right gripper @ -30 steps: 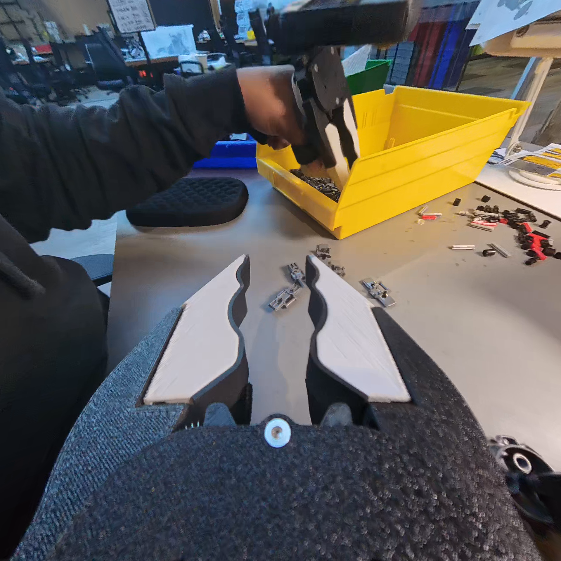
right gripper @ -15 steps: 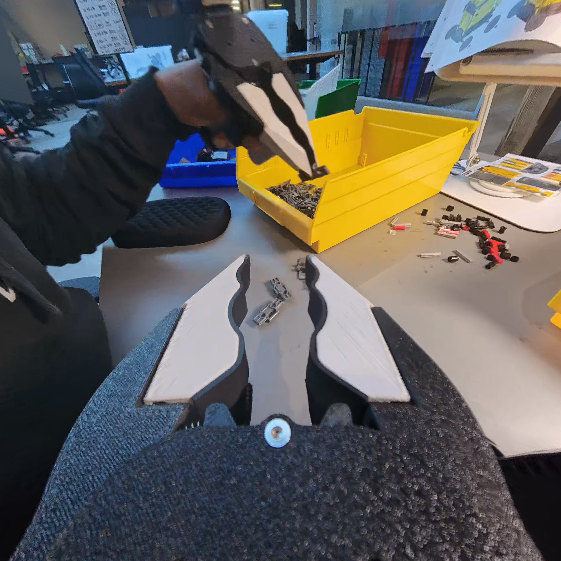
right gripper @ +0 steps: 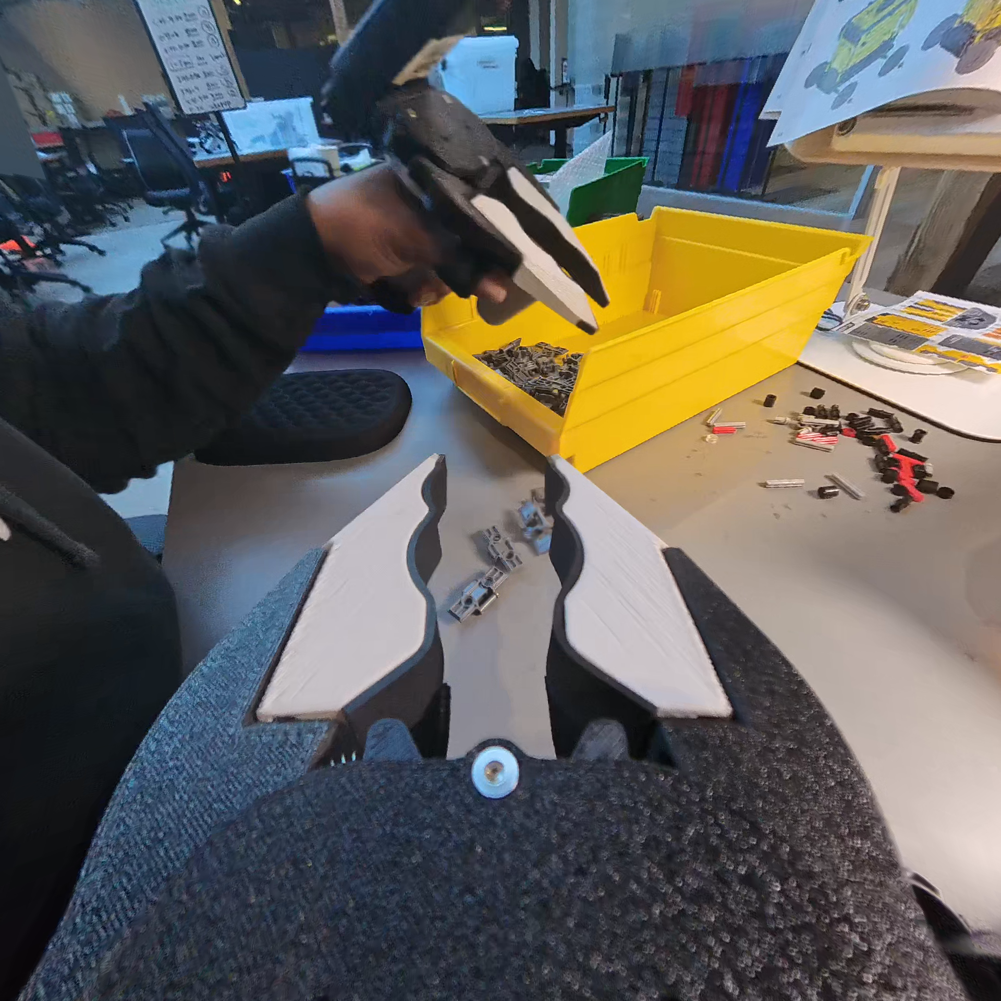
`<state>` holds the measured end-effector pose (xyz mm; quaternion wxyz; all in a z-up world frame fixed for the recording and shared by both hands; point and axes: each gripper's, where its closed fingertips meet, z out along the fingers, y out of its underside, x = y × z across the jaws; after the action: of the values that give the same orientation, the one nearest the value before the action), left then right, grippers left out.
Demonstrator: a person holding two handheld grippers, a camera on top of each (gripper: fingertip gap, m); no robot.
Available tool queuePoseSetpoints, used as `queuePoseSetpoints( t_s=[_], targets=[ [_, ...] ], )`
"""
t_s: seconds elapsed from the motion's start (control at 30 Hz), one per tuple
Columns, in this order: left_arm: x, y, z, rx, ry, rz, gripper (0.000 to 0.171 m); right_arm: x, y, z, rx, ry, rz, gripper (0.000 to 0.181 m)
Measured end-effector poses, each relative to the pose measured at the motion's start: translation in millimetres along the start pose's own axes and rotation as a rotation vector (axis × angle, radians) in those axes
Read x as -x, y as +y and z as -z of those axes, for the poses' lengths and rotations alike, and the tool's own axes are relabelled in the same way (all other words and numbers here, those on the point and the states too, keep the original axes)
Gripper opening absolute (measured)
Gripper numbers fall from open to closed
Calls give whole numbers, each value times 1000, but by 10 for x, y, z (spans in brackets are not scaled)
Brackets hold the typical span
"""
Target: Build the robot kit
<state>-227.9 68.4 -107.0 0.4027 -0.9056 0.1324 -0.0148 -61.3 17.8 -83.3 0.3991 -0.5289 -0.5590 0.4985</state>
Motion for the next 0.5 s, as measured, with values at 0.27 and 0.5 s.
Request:
queuePoseSetpoints(
  t_s=[0.27,0.5],
  targets=[
    [132,440,-638,359,81,-78,35,-3,-62,-45,-22,-11,10,36],
    [63,355,-556,281,157,-87,0,-109,72,50,-7,-6,-47,36]
  ],
)
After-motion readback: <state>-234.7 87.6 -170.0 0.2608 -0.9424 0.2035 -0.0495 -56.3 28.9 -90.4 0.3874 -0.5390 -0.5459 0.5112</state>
